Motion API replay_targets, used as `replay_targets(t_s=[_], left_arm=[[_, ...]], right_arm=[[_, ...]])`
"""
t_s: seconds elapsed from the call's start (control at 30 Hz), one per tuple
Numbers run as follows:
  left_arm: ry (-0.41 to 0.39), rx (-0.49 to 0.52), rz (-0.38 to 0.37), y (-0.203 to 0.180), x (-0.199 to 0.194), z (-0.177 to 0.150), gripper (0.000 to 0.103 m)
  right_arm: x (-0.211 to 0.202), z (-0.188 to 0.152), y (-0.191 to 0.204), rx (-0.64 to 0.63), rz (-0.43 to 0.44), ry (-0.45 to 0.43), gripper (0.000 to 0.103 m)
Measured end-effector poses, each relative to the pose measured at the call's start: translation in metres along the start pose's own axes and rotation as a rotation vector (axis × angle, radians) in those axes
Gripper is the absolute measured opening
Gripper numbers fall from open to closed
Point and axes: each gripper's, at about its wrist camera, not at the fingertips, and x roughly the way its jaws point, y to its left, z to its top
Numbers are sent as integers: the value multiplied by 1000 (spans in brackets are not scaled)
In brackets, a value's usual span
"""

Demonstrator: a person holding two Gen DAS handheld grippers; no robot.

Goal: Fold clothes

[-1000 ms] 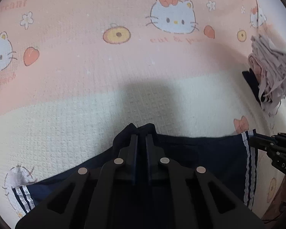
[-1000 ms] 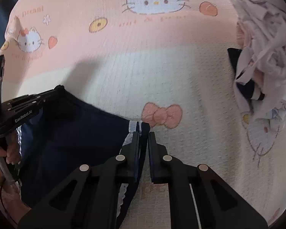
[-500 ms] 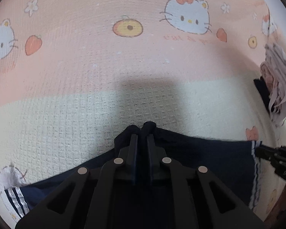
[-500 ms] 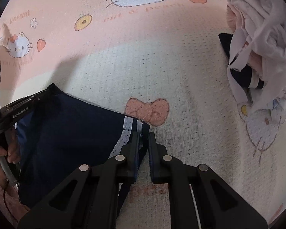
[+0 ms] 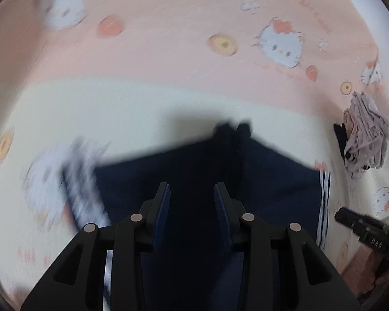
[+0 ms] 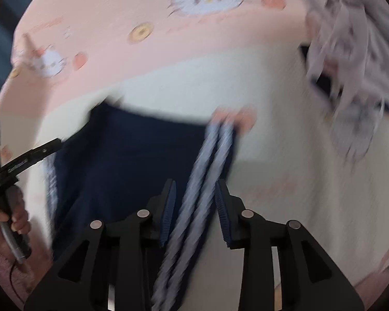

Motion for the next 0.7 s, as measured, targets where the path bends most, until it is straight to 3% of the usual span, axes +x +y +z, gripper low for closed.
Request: replay_targets(t_s=[0.2, 0.3, 0.37, 0.47, 0.57, 0.7], left_arm=[[59, -60, 7, 28, -23, -82, 37], [55, -109, 12, 39, -31, -109, 37], [52, -207, -16, 56, -36, -121, 37], [55, -337, -69, 78, -41, -138, 37], [89, -399, -153, 91, -38, -155, 37], [128, -416, -194, 92, -27, -161, 37]], right_arm=[[-6, -76, 23, 2, 76, 139, 35], [-6, -100, 31, -41, 11, 174, 35], [-14, -111, 30, -36, -34, 159, 35], [-29, -127, 13, 68, -37, 144, 38], [-30, -141, -1, 109, -33, 177, 38], [-30, -147, -8, 136, 21, 195, 38]])
